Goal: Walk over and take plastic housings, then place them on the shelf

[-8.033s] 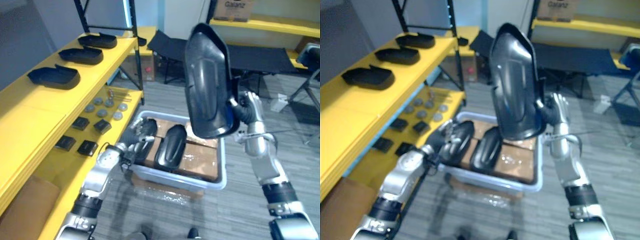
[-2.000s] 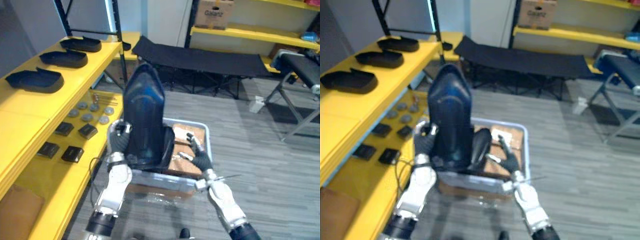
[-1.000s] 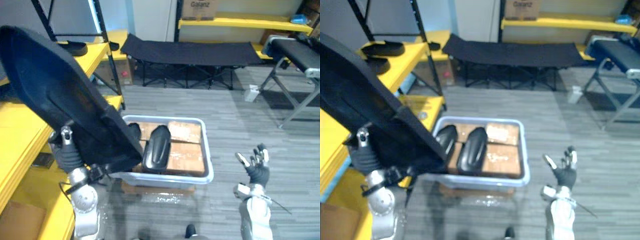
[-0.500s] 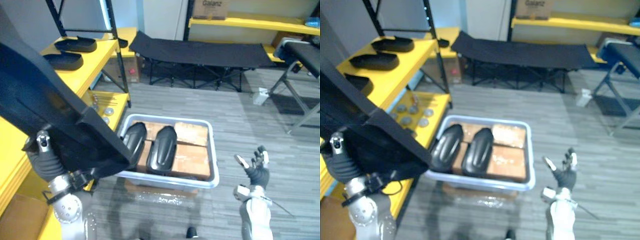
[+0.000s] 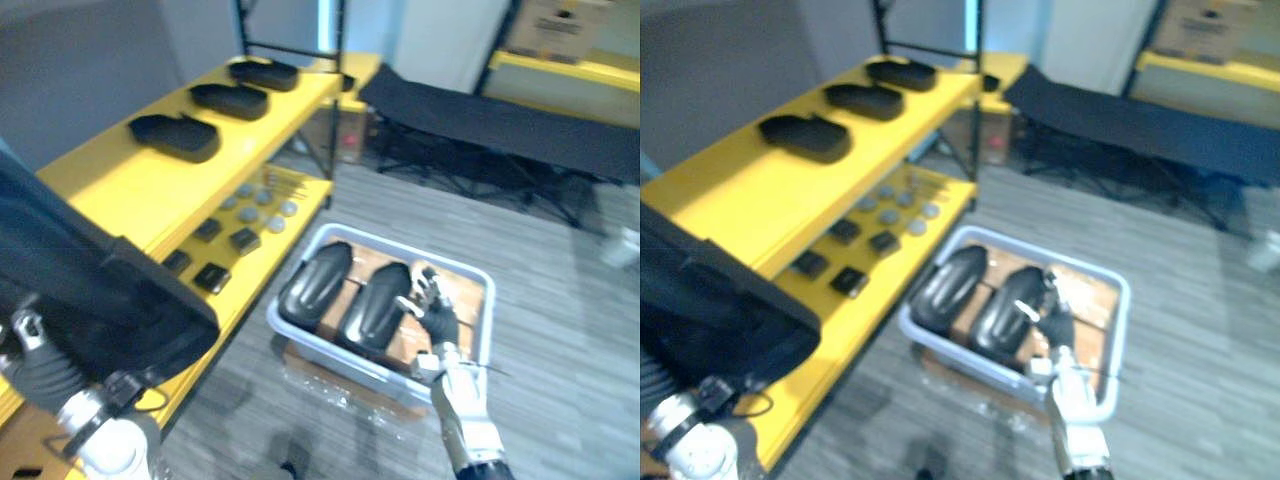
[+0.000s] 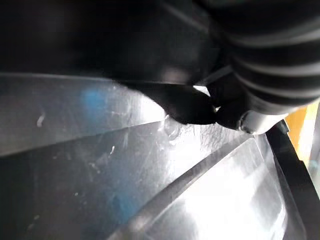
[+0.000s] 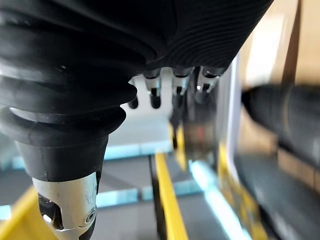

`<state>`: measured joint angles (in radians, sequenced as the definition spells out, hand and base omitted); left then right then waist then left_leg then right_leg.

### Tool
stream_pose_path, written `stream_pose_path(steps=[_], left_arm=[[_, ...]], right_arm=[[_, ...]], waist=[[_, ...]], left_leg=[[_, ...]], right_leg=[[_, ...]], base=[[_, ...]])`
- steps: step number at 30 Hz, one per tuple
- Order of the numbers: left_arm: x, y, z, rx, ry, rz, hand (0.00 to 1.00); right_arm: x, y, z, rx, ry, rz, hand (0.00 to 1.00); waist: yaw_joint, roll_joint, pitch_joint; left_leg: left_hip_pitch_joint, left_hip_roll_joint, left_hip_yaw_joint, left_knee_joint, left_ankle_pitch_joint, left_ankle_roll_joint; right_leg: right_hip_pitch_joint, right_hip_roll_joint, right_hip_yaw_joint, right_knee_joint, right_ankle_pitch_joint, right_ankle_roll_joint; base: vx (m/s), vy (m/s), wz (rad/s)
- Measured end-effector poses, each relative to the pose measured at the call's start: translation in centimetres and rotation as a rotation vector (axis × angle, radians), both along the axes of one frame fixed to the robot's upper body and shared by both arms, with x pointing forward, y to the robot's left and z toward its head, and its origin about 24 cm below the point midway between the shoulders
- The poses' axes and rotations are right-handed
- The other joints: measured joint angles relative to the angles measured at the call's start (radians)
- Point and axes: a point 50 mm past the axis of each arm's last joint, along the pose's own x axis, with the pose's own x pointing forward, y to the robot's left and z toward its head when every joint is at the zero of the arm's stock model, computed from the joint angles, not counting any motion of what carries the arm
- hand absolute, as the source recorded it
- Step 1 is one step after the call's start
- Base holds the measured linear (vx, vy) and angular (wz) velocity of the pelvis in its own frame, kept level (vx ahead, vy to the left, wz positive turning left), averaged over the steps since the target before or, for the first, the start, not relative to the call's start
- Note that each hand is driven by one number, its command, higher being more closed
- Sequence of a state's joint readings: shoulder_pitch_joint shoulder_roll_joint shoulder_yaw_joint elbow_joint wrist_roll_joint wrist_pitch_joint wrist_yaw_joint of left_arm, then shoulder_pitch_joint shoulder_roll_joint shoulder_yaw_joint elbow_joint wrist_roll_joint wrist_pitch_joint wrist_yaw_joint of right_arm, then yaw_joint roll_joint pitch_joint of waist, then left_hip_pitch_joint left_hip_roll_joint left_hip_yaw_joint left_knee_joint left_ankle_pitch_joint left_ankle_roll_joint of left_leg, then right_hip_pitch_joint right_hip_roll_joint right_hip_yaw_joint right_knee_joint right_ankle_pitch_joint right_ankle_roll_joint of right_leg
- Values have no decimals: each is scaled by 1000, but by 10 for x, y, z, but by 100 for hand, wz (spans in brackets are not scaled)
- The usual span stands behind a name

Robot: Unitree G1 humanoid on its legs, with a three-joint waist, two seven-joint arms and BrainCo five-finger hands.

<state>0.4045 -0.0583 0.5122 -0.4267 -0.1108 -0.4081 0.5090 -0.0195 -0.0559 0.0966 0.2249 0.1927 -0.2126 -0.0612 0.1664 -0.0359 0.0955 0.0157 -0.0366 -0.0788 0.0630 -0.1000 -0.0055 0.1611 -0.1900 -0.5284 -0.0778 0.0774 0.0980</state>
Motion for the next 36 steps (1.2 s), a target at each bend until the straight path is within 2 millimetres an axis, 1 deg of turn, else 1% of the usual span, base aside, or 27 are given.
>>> stream_pose_path(steps=[2,6,7,9,11,14,16,18,20,21,22,23,24,25,26,27,28,29,30,31,33,36], left_arm=[[-17,7,-1,16,39,60,100],[-39,11,-5,16,62,140,100],[-42,10,-6,8,54,148,100],[-44,11,-6,-7,34,148,100],[-47,12,-3,17,29,153,100],[-44,12,-2,32,25,123,100],[-43,11,-2,37,29,111,100],[-42,11,-1,37,24,108,100],[-41,11,-2,32,26,104,100],[-41,11,-2,30,25,99,100],[-40,10,-2,31,25,94,100],[-40,10,-2,30,25,91,100],[-40,10,-3,19,17,72,100],[-38,11,-2,19,14,45,100],[-37,11,-3,19,16,28,100],[-34,10,-5,10,17,-6,100],[-31,7,-7,-2,17,-46,100],[-30,7,-7,-3,16,-50,100],[-30,7,-7,-3,15,-50,100],[-29,7,-7,-2,8,-51,100],[-28,6,-7,-5,8,-57,100],[-25,3,-9,-17,8,-72,100]], right_arm=[[5,8,-2,-5,13,31,0],[9,20,-3,-9,21,72,0],[11,21,-2,-7,16,74,0],[11,23,-1,-8,14,81,0],[11,28,-2,-18,16,96,0],[10,28,-6,-24,36,84,0],[10,27,-7,-26,42,73,0],[11,26,-7,-30,39,68,0],[11,23,-7,-37,39,63,0],[11,19,-7,-43,39,53,0],[12,12,-7,-53,39,35,0],[12,10,-7,-52,37,29,0],[11,3,-7,-57,38,0,0],[12,-5,-7,-58,38,-40,0],[10,-9,-7,-61,41,-62,0],[7,-18,-10,-74,52,-101,0],[3,-29,-12,-92,66,-139,0],[4,-29,-12,-89,63,-141,0],[5,-28,-11,-86,60,-139,0],[8,-23,-9,-75,49,-126,0],[9,-18,-8,-70,42,-118,0],[8,-20,-7,-75,39,-118,0]], waist=[[44,0,0],[81,-5,-3],[93,-5,-3],[102,-6,-4],[103,-15,-10],[100,-15,-10],[98,-15,-9],[96,-20,-8],[96,-20,-7],[95,-16,-5],[94,-13,-5],[94,-12,-4],[89,-13,-3],[70,-10,12],[54,-5,17],[40,3,22],[55,3,17],[57,2,17],[60,0,18],[66,-4,27],[65,-9,28],[62,-5,31]], left_leg=[[-2,-16,-43,1,3,5],[-10,-34,-87,10,4,6],[-16,-36,-98,16,4,6],[-16,-39,-108,18,4,6],[-17,-49,-112,19,4,6],[-19,-51,-130,23,3,6],[-30,-51,-131,21,0,4],[-36,-51,-133,23,-1,3],[-37,-50,-141,26,2,7],[-40,-51,-152,35,3,6],[-50,-54,-169,39,4,4],[-55,-57,-184,40,6,1],[-71,-58,-178,37,1,-12],[-84,-9,-36,44,-13,-1],[-90,16,40,57,-2,-7],[-87,35,85,65,24,-31],[-75,14,69,56,34,-27],[-81,5,58,60,37,-23],[-88,3,58,66,37,-23],[-88,2,61,69,37,-23],[-84,4,70,69,37,-23],[-78,20,95,62,35,-24]], right_leg=[[22,-9,-43,0,0,0],[40,-21,-82,9,-3,-3],[38,-24,-88,19,-5,-5],[41,-28,-100,33,-11,-9],[42,-38,-101,40,-27,-6],[48,-38,-102,46,-29,-7],[44,-38,-102,51,-45,-22],[41,-38,-103,52,-56,-15],[43,-37,-108,61,-64,-15],[47,-37,-119,69,-66,-14],[50,-36,-146,76,-68,-14],[52,-36,-161,78,-69,-12],[61,-46,-200,86,-71,-10],[90,-48,-260,94,-70,-8],[108,-50,-290,104,-70,-8],[132,-57,-321,127,-72,-5],[135,-77,-326,158,-75,-1],[136,-87,-324,168,-76,-1],[132,-90,-321,176,-76,-1],[130,-92,-317,178,-74,-3],[128,-92,-308,177,-71,-3],[114,-86,-259,176,-69,-2]], base=[[55,55,64],[32,41,40],[10,35,29],[1,31,20],[1,21,10],[-12,12,14],[-14,-12,5],[7,-30,6],[15,-38,12],[17,-28,37],[22,-29,44],[43,9,70],[55,17,97],[58,34,124],[55,50,141],[59,126,115],[57,153,95],[52,132,49],[54,86,25],[48,52,5],[18,12,-12],[-35,-13,-30]])
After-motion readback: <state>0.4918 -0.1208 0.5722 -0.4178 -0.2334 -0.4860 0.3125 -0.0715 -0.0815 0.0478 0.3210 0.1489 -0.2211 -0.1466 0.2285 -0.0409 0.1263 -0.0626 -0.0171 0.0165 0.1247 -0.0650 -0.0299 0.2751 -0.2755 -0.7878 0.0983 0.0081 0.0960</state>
